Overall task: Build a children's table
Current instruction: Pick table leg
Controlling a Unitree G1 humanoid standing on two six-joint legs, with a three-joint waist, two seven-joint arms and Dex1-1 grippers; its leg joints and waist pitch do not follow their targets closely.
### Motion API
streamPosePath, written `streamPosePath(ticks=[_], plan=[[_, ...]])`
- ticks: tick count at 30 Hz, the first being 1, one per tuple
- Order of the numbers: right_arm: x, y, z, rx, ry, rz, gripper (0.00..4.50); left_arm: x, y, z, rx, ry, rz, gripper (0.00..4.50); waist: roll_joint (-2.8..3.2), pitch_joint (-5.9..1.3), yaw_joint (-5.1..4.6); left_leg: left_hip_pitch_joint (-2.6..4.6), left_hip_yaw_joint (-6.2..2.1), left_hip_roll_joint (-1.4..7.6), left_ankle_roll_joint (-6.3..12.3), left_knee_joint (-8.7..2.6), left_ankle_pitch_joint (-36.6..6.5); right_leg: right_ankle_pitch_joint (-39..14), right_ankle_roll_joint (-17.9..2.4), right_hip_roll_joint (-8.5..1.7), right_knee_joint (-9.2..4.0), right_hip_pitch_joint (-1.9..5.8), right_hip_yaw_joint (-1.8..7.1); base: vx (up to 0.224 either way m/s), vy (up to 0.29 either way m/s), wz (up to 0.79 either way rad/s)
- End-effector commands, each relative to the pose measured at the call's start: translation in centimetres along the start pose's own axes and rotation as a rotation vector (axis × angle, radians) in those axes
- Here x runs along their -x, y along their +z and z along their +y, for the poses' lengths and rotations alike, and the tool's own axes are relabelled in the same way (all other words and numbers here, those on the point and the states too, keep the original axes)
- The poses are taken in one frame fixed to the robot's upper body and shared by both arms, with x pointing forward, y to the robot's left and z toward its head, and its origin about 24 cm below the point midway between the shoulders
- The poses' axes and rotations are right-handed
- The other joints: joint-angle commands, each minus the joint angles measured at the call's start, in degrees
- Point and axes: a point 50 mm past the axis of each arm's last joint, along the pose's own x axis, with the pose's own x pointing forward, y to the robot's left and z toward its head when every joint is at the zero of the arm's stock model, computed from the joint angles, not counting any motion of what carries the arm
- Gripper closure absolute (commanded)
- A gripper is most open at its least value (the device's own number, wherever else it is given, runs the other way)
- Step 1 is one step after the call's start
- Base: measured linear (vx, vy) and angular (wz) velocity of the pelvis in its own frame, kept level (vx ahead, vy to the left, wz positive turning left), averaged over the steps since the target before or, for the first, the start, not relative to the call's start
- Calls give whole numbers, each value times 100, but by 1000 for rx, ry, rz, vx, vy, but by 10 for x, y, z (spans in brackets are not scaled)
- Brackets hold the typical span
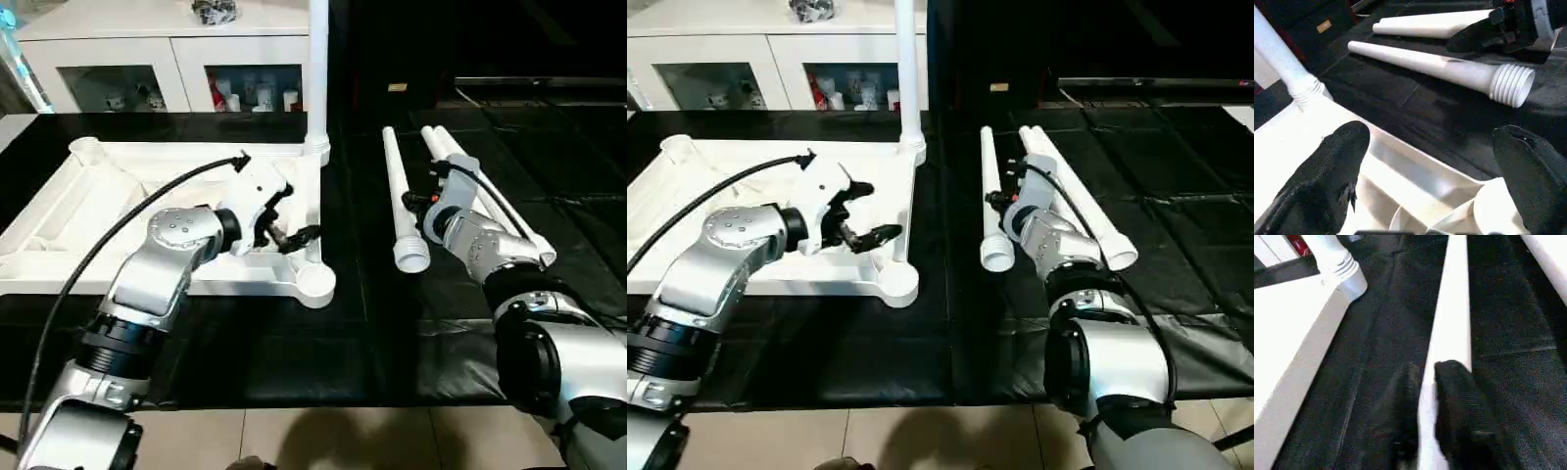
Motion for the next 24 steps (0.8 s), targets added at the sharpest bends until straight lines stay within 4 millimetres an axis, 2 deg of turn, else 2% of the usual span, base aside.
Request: streamPosePath(ticks=[1, 2, 3, 5, 6, 8, 10, 11, 16, 17, 18, 24], plan=[[0, 12, 3, 28, -9, -28, 355, 4, 0, 3, -24, 15, 8, 0, -27, -450, 20, 105, -134, 299, 150, -325, -920, -991, -1295, -511, -373, 312, 275, 0, 0, 0], [-1, 19, 3, 50, -40, -53, 355, 8, -1, 4, -35, 19, 16, 0, -28, -452, 23, 110, -138, 305, 133, -326, -936, -1019, -1290, -519, -370, 308, 275, 0, 0, 0], [0, 22, 3, 83, -47, -66, 329, 10, -1, 5, -40, 20, 19, 0, -26, -448, 11, 108, -135, 297, 111, -329, -950, -1037, -1286, -505, -369, 297, 274, 0, 0, 0], [0, 28, 4, 115, -50, -92, 318, 12, -1, 6, -49, 22, 26, 0, -21, -440, 18, 114, -135, 295, 87, -334, -1016, -1073, -1273, -506, -375, 288, 274, 0, 0, 0], [0, 29, 4, 114, -43, -102, 318, 13, -1, 5, -50, 22, 27, 0, -21, -442, 17, 114, -137, 300, 82, -333, -1027, -1068, -1270, -512, -369, 291, 276, 0, 0, 0], [-1, 31, 5, 86, -70, -87, 290, 15, 0, 5, -55, 17, 30, 0, -5, -439, 22, 111, -146, 307, 90, -342, -1025, -1011, -1276, -507, -360, 294, 278, 0, 0, 0], [-1, 31, 2, 156, -134, -53, 283, 18, 0, 5, -60, 8, 38, 0, 3, -436, 15, 112, -141, 294, 58, -343, -1026, -982, -1310, -493, -358, 286, 274, 0, 0, 0], [-1, 31, 1, 165, -138, -51, 265, 18, -1, 5, -60, 8, 38, 0, 1, -434, 21, 109, -141, 289, 34, -340, -1049, -989, -1306, -499, -356, 289, 278, 0, 0, 0], [0, 25, -2, 166, -182, 51, 234, 25, -1, 1, -63, -8, 51, 0, -23, -436, 42, 97, -136, 290, 35, -336, -1013, -919, -1287, -496, -340, 300, 278, 0, 0, 0], [0, 24, -3, 167, -190, 59, 234, 26, -1, 0, -62, -10, 51, 0, -58, -435, 52, 89, -139, 295, 44, -340, -993, -953, -1277, -509, -331, 310, 279, 0, 0, 0], [1, 21, -6, 163, -211, 73, 211, 28, -1, -1, -58, -13, 52, 0, -50, -428, 52, 91, -135, 288, 39, -338, -1004, -1030, -1243, -504, -345, 298, 280, 0, 0, 0], [2, 7, -10, 124, -211, 153, 191, 30, 0, -8, -48, -48, 49, 0, -45, -426, 55, 100, -132, 293, 17, -336, -1036, -1088, -1210, -500, -348, 289, 283, 0, 0, 0]])
